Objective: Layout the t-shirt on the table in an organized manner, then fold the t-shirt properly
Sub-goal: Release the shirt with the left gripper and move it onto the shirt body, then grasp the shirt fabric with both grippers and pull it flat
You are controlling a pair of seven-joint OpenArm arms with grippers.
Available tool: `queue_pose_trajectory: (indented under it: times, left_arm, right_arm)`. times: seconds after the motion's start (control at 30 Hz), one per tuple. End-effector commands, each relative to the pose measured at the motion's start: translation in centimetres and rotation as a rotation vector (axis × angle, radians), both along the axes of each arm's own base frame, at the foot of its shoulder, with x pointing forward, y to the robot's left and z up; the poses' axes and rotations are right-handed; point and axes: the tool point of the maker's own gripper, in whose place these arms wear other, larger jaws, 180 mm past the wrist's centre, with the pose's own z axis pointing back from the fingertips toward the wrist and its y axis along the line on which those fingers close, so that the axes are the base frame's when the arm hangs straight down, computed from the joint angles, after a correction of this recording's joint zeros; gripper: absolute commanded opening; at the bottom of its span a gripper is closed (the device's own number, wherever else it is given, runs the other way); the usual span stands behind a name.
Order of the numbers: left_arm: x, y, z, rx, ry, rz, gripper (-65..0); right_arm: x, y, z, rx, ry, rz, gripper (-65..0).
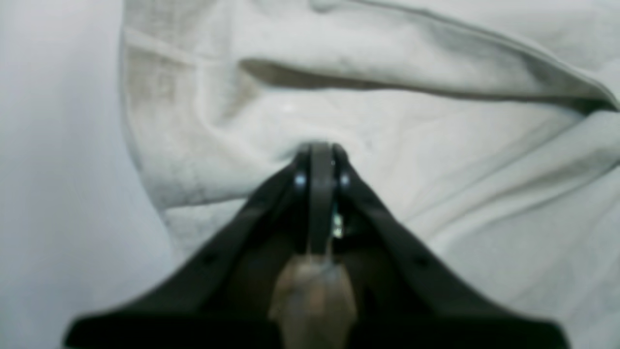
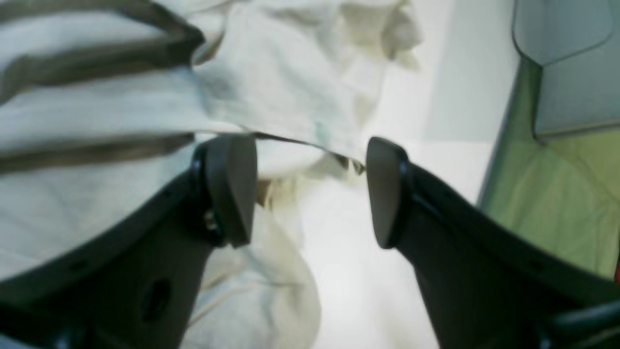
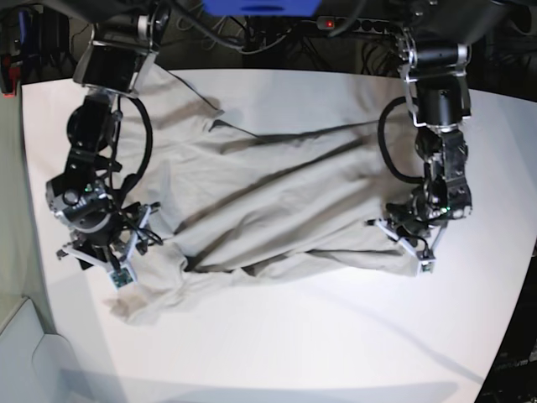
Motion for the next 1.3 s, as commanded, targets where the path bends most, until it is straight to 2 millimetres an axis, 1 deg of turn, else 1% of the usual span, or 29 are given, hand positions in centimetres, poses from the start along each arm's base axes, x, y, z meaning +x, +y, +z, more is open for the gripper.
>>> queue_pose_trajectory:
  times: [0.0, 0.07, 0.13, 0.2, 0.27, 0.3, 0.33, 0.4, 0.5, 0.57, 0.63, 0.7, 0.77, 0.87, 0.9, 0.93, 0.97, 1.1, 1.13, 1.27]
  left_arm:
    - [-2.2, 3.2, -1.3, 0.094, 0.110, 0.024, -64.9]
    - [-2.8, 5.7, -1.0, 0.132, 0.114, 0.034, -64.9]
    - [-3.3, 8.7, -0.4, 0.167, 0.112, 0.073, -64.9]
    - [-3.9, 11.3, 0.3, 0.181, 0.106, 0.125, -64.9]
    - [-4.2, 13.9, 1.3, 0.206, 0.095, 0.168, -64.9]
    - [-4.3, 14.8, 1.7, 0.216, 0.092, 0.180, -64.9]
    - [-4.3, 15.3, 2.0, 0.224, 0.087, 0.187, -64.9]
    - [-4.3, 16.1, 2.6, 0.239, 0.082, 0.192, -64.9]
    - [-3.6, 16.2, 3.9, 0.256, 0.050, 0.187, -64.9]
    - [-2.8, 16.1, 5.6, 0.272, 0.002, 0.180, -64.9]
    - [-1.9, 15.8, 7.5, 0.290, -0.045, 0.169, -64.9]
    - [-1.4, 15.3, 9.3, 0.297, -0.073, 0.159, -64.9]
    - [-0.7, 14.1, 11.2, 0.260, -0.121, 0.145, -64.9]
    - [0.1, 11.9, 13.3, 0.158, -0.189, 0.117, -64.9]
    - [0.4, 11.2, 13.8, 0.119, -0.208, 0.107, -64.9]
    - [0.5, 10.3, 14.1, 0.073, -0.219, 0.096, -64.9]
    - [0.6, 9.3, 14.0, 0.028, -0.221, 0.088, -64.9]
    - [0.9, 4.8, 13.0, -0.143, -0.211, 0.053, -64.9]
    - [0.8, 3.6, 12.6, -0.175, -0.200, 0.044, -64.9]
    - [0.7, -1.0, 11.0, -0.282, -0.164, 0.021, -65.0]
  right_arm:
    - [0.8, 0.0, 1.5, 0.004, -0.051, 0.006, -28.9]
    - [0.7, 0.1, 1.4, 0.005, -0.050, 0.008, -28.9]
    - [0.7, 0.2, 1.3, 0.004, -0.046, 0.011, -28.9]
    - [0.7, 0.4, 1.3, 0.007, -0.046, 0.012, -28.8]
    - [0.5, 1.1, 1.0, 0.024, -0.037, 0.013, -28.8]
    - [0.4, 1.2, 0.7, 0.025, -0.019, 0.009, -28.6]
    - [0.3, 1.5, 0.5, 0.017, -0.001, 0.013, -28.6]
    - [0.2, 3.2, 0.3, -0.004, 0.023, 0.063, -28.5]
    - [0.1, 7.0, -0.1, -0.041, 0.053, 0.179, -28.5]
    - [-0.1, 9.3, -0.3, -0.060, 0.062, 0.249, -28.5]
    - [-0.2, 10.6, -0.3, -0.068, 0.061, 0.288, -28.5]
    - [-0.3, 10.9, -0.5, -0.069, 0.066, 0.297, -28.5]
    - [-0.9, 10.8, -2.2, -0.057, 0.110, 0.299, -28.5]
    - [-1.7, 11.0, -5.0, -0.038, 0.181, 0.313, -29.4]
    - [-1.8, 11.1, -5.6, -0.029, 0.191, 0.319, -31.4]
    - [-2.3, 11.1, -6.4, -0.020, 0.207, 0.321, -34.8]
    - [-2.6, 10.6, -6.9, -0.020, 0.216, 0.315, -39.0]
    - [-3.0, 10.2, -7.3, -0.011, 0.224, 0.301, -61.1]
    - [-3.3, 10.2, -7.5, -0.013, 0.234, 0.300, -65.0]
    - [-4.8, 9.8, -8.8, -0.025, 0.290, 0.289, -64.9]
